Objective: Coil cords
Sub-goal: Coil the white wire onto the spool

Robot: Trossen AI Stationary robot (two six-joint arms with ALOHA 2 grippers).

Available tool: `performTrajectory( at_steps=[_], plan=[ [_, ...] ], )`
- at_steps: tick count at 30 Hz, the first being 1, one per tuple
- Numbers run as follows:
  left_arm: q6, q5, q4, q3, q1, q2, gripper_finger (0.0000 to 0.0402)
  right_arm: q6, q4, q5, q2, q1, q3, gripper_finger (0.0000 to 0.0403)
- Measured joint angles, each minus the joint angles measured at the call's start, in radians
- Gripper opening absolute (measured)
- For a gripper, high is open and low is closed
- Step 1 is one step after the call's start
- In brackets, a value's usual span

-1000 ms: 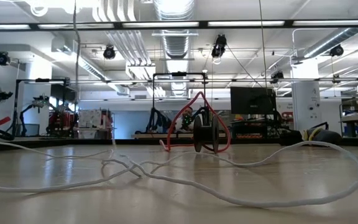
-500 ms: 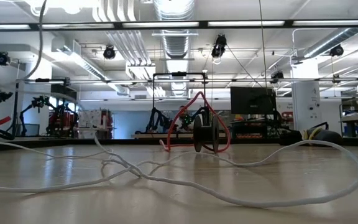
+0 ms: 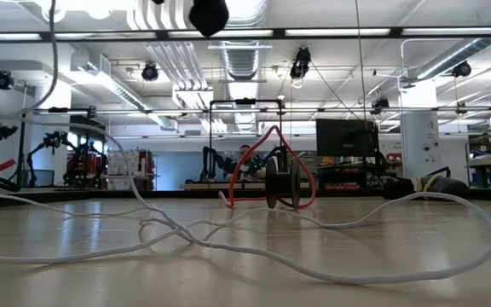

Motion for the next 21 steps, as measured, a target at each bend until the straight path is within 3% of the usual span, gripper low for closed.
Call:
performTrajectory(
  at_steps=[2,13,21],
  plan=[
    [0.014,-0.002,-0.01,0.0,-0.014,-0.019,0.0,0.04,-0.09,-0.001,-0.016,0.006,0.0,0.0009],
    [0.014,-0.062,-0.376,0.0,-0.149,-0.148,0.0,0.412,-0.783,0.04,-0.237,0.117,0.001,0.0001],
    [-0.152,-0.06,-0.728,0.0,-0.181,-0.123,0.0,0.435,-0.701,0.015,-0.396,0.177,0.001,0.0001]
  ],
)
